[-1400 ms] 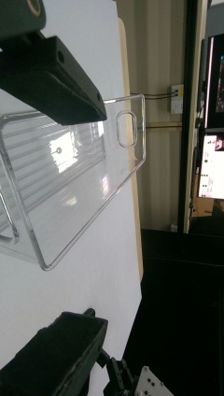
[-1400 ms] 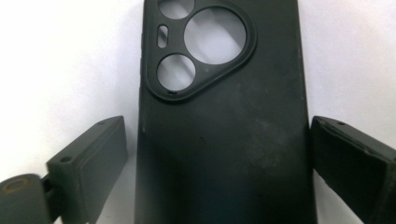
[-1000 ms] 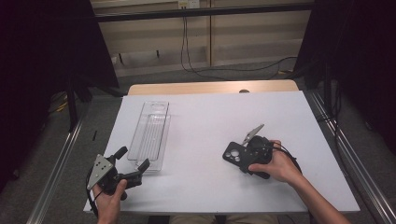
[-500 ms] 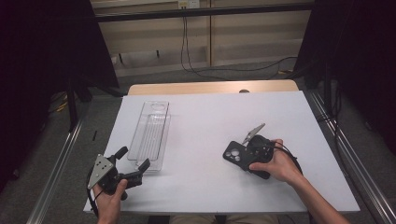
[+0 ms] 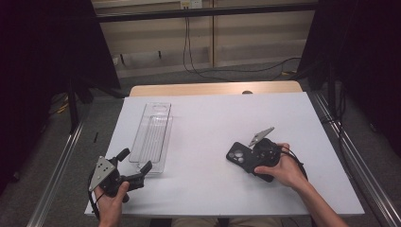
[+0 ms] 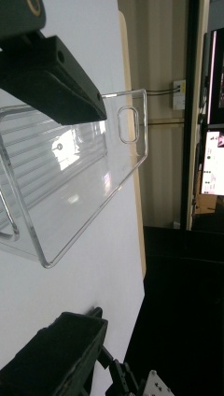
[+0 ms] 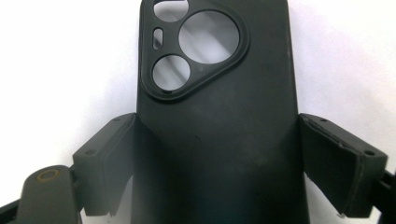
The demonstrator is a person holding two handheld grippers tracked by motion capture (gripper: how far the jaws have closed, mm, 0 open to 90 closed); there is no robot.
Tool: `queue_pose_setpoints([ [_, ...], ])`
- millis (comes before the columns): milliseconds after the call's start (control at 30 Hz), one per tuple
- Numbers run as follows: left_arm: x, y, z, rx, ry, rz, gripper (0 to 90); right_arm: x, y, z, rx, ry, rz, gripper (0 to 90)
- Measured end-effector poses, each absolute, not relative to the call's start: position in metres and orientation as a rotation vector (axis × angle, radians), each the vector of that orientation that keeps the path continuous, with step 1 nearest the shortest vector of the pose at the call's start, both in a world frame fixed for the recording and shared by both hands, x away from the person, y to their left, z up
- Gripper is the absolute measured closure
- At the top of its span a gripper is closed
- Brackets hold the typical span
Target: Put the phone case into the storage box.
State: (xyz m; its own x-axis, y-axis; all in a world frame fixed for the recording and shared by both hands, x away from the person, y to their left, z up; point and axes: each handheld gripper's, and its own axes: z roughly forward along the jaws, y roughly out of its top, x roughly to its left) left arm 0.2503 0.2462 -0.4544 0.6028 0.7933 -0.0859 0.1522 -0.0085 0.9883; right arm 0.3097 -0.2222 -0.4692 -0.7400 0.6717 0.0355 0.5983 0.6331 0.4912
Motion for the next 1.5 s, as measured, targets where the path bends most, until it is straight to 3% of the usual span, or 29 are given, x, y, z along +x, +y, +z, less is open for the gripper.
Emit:
queue_pose_setpoints([
  [1500, 0.249, 0.248, -0.455, 1.524, 0.842, 0.612, 2.7, 0.300, -0.253, -0.450, 1.031, 2.320, 1.257, 14.7],
])
